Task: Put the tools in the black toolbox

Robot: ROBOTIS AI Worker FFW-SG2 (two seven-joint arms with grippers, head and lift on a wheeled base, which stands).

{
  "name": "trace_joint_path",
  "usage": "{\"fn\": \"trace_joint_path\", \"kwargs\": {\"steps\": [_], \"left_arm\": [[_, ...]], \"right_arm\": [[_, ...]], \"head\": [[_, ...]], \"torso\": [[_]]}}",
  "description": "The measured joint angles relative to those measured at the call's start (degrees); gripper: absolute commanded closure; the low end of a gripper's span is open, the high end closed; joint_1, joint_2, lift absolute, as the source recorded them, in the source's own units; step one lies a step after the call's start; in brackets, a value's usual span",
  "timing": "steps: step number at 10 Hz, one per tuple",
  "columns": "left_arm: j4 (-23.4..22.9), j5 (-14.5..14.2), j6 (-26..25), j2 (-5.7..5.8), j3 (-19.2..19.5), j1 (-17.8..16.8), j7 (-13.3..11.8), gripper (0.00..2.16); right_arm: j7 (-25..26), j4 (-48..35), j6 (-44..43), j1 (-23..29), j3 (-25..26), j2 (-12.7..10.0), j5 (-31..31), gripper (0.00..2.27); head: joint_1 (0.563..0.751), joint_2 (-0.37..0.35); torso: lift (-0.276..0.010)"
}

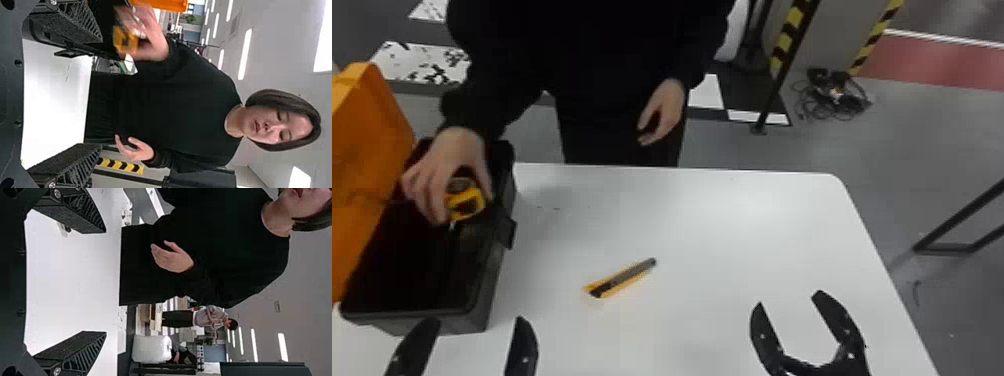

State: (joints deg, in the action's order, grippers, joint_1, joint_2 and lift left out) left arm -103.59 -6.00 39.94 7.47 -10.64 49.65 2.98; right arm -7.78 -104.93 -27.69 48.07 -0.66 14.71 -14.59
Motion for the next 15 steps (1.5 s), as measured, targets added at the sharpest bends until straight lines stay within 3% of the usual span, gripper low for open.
{"fn": "trace_joint_path", "kwargs": {"steps": [15], "left_arm": [[0.5, -1.1, -0.2, 0.08, 0.2, -0.1, -0.8, 0.05]], "right_arm": [[0.0, 0.0, -0.1, 0.0, 0.0, -0.1, 0.0, 0.08]], "head": [[0.695, -0.142]], "torso": [[-0.039]]}}
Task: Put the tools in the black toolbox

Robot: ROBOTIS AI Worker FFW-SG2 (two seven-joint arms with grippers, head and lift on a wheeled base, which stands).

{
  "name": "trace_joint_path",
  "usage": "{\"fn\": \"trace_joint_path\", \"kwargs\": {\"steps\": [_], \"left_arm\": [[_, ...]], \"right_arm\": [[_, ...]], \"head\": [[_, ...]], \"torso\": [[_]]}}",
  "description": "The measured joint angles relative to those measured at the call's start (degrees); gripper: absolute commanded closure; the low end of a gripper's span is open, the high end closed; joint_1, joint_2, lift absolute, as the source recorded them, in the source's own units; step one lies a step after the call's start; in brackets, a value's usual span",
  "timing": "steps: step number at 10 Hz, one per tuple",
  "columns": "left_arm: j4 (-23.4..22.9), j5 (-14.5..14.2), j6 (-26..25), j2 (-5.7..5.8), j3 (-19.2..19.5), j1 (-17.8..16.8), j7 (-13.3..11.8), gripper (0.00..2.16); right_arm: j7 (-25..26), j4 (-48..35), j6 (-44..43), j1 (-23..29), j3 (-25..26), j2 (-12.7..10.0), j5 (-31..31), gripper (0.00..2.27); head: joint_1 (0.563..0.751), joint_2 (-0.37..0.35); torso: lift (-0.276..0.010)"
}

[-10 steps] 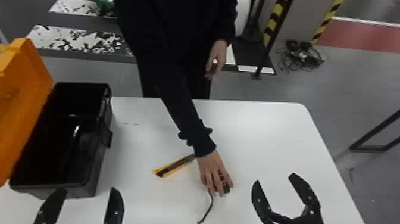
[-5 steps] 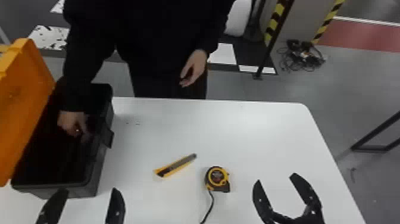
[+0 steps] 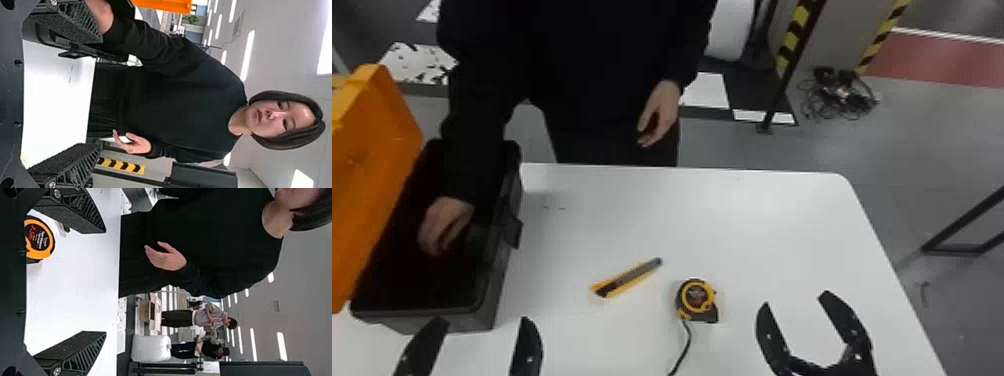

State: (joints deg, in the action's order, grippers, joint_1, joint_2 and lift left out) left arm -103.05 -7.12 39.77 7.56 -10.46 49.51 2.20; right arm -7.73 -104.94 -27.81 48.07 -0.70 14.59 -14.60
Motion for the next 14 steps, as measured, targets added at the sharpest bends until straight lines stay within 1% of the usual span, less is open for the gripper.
{"fn": "trace_joint_path", "kwargs": {"steps": [4, 14], "left_arm": [[0.0, 0.0, 0.0, 0.40, 0.0, 0.1, 0.0, 0.05], [0.1, -0.3, -0.1, 0.61, 0.0, 0.0, -0.1, 0.06]], "right_arm": [[0.0, -0.2, 0.0, 0.1, -0.1, 0.0, 0.0, 0.08], [0.0, -0.2, 0.0, 0.1, 0.0, 0.0, -0.1, 0.06]], "head": [[0.695, -0.140], [0.695, -0.139]], "torso": [[-0.039], [-0.039]]}}
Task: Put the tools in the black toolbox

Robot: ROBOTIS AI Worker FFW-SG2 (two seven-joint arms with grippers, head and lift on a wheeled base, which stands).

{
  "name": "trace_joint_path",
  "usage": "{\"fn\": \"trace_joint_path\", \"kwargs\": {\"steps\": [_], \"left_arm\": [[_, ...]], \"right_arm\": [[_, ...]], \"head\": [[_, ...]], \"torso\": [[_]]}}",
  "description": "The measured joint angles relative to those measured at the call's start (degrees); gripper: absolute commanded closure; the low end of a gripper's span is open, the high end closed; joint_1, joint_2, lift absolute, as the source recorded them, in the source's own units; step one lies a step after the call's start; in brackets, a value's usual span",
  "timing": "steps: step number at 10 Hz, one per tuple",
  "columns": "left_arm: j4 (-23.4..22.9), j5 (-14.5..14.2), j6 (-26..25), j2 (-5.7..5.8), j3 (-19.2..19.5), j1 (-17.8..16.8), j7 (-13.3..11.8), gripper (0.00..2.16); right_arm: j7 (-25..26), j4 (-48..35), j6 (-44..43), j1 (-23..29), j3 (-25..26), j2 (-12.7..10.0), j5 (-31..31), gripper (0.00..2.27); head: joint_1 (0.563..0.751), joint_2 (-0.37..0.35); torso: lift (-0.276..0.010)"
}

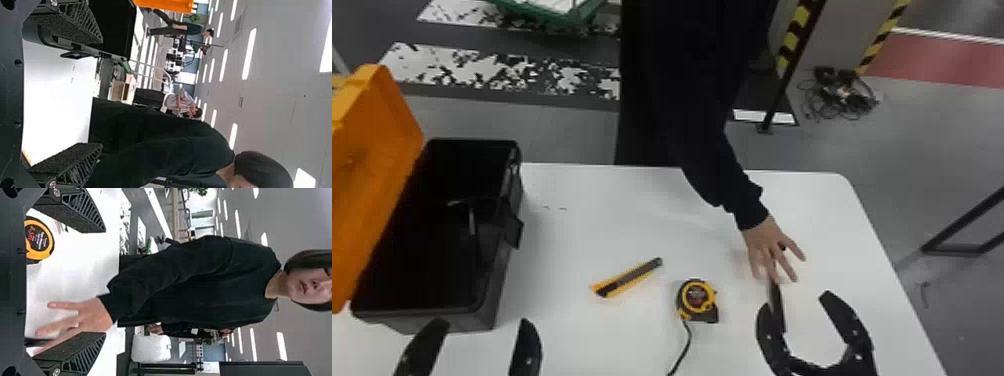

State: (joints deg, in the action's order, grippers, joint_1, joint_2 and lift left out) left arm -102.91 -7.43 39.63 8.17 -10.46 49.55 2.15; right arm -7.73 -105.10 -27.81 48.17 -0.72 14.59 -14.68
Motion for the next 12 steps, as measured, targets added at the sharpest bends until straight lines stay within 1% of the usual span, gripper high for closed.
{"fn": "trace_joint_path", "kwargs": {"steps": [4, 12], "left_arm": [[0.8, -0.5, 0.1, -0.06, 0.0, -0.2, 0.0, 0.06], [0.9, -0.7, 0.1, -0.08, 0.0, -0.2, 0.0, 0.06]], "right_arm": [[0.0, 0.1, 0.0, 0.0, 0.0, 0.0, 0.0, 0.06], [0.0, 0.2, 0.0, -0.1, 0.0, -0.1, 0.0, 0.07]], "head": [[0.695, -0.136], [0.695, -0.136]], "torso": [[-0.039], [-0.039]]}}
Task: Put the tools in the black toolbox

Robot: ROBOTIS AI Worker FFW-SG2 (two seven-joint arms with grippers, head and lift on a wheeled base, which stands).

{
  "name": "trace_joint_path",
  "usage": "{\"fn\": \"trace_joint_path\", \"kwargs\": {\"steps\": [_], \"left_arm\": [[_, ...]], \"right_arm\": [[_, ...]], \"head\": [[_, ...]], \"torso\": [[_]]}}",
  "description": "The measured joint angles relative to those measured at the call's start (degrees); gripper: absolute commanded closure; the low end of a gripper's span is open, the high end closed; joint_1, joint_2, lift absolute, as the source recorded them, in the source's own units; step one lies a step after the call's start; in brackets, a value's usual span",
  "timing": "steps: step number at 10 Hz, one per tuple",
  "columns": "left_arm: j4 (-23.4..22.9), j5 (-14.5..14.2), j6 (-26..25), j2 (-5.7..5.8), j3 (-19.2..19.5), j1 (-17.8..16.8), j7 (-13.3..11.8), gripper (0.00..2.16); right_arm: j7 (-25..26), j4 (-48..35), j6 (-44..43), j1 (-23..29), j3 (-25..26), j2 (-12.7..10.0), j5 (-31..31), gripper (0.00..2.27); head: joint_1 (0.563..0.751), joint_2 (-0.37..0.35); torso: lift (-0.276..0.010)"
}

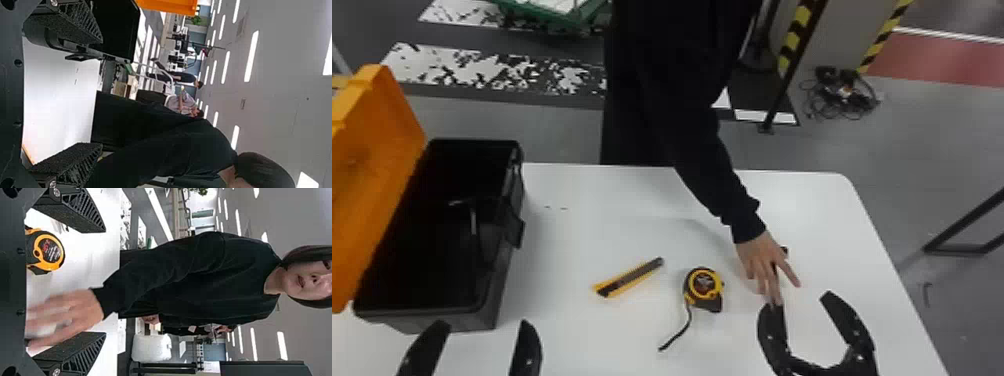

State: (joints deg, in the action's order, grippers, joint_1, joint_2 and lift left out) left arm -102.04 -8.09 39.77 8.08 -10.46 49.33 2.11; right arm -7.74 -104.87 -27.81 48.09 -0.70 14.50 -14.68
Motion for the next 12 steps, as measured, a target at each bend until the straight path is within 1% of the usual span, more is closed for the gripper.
{"fn": "trace_joint_path", "kwargs": {"steps": [12], "left_arm": [[0.1, -0.3, -0.1, 0.04, 0.0, -0.2, 0.0, 0.06]], "right_arm": [[0.0, 0.3, 0.0, -0.1, 0.0, 0.0, 0.0, 0.08]], "head": [[0.695, -0.135]], "torso": [[-0.039]]}}
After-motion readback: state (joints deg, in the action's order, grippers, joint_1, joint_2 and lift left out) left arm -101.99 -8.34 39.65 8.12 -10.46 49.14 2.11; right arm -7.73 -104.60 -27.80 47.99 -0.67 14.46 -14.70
